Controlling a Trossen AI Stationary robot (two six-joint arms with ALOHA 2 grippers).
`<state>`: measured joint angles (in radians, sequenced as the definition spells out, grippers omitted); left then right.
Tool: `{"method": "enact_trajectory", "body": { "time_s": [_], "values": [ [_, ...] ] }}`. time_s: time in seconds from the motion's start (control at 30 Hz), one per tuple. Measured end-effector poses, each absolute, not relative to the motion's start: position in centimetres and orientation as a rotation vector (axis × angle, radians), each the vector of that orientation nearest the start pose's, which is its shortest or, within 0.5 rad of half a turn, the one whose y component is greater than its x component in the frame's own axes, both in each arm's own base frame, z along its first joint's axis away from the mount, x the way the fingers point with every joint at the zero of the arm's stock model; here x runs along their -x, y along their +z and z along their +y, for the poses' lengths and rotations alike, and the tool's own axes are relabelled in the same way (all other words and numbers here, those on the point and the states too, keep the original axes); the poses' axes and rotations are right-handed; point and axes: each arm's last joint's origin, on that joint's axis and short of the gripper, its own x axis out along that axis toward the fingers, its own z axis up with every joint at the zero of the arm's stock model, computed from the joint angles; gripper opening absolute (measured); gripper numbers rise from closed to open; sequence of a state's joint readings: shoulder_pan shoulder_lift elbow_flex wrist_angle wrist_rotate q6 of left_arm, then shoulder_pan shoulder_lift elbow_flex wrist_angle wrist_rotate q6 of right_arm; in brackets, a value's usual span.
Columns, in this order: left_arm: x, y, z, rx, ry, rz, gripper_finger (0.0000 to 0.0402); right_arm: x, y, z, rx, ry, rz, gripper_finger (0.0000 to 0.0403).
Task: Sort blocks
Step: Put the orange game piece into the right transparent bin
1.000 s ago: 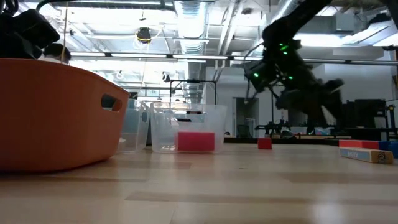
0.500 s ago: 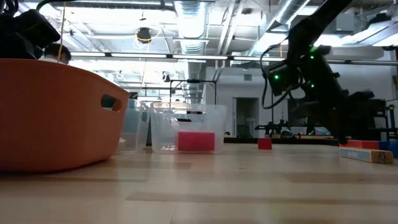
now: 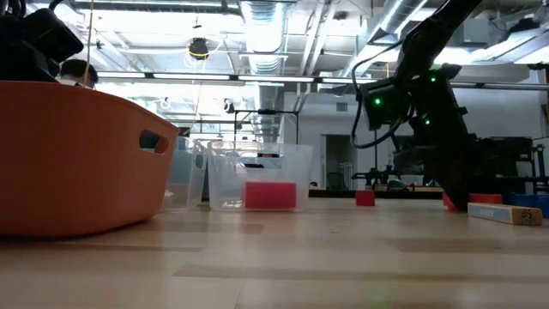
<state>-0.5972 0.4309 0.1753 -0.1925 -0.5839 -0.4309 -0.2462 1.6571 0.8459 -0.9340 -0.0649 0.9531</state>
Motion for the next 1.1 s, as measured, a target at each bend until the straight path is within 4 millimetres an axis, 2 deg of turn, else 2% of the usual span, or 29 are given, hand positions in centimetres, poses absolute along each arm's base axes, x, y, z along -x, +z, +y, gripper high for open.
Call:
{"method": "enact_trajectory", "body": {
  "time_s": [0.47,0.57,0.77,1.0,1.1],
  "values": [
    [-10.5,17.2,-5.2,0.163,0.059,0.345,0.0217,-24.7,13.8,-4.4,-0.877,-0.865,1.476,0.0055],
    [-10.5,17.2,-5.2,0.157,0.059,0.345,0.0217,-26.3,15.1,-4.5,-0.854,-0.827,1.398,0.0037],
    [-10.5,17.2,-5.2,0.154,0.061,0.345,0.0217,-28.3,18.4,-4.9,-0.813,-0.786,1.348,0.0005],
    [-10.5,17.2,-5.2,0.154,0.061,0.346,0.0217,-30.2,21.9,-4.9,-0.754,-0.743,1.255,0.0],
    [-10.5,17.2,-5.2,0.154,0.06,0.346,0.0217,-31.7,23.0,-4.5,-0.701,-0.633,1.146,0.0]
  ]
}}
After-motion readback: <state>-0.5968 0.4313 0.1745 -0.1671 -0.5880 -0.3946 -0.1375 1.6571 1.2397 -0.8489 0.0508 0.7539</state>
